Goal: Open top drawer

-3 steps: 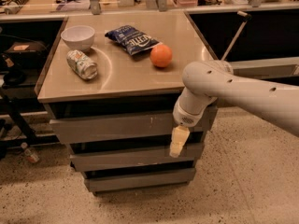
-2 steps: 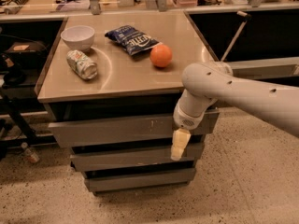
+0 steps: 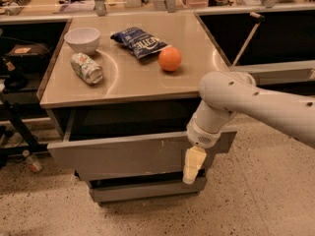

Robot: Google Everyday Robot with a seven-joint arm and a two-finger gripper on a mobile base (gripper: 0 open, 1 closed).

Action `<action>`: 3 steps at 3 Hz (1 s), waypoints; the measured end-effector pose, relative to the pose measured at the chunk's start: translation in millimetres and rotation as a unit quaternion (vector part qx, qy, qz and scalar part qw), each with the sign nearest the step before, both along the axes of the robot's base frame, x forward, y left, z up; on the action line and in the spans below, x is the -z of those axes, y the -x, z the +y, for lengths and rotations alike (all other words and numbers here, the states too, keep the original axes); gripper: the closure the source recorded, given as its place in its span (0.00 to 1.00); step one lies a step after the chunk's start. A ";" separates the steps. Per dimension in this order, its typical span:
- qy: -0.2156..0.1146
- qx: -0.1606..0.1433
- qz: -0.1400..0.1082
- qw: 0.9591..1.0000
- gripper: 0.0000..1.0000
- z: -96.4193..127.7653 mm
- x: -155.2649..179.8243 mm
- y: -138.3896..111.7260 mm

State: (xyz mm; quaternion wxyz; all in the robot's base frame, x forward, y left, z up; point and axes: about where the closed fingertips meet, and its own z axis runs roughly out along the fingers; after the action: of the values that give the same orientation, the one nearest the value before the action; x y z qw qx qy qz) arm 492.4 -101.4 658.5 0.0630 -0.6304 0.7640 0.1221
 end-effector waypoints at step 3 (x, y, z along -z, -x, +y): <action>-0.019 0.010 0.040 0.999 0.00 -10.4 -14.8 65.8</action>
Offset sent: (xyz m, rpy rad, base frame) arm -0.0738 -0.0130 0.0175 0.0476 0.0885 -0.0354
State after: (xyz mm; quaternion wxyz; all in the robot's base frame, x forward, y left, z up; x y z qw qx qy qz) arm 426.6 -111.8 673.2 0.0454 -0.6158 0.7700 0.1608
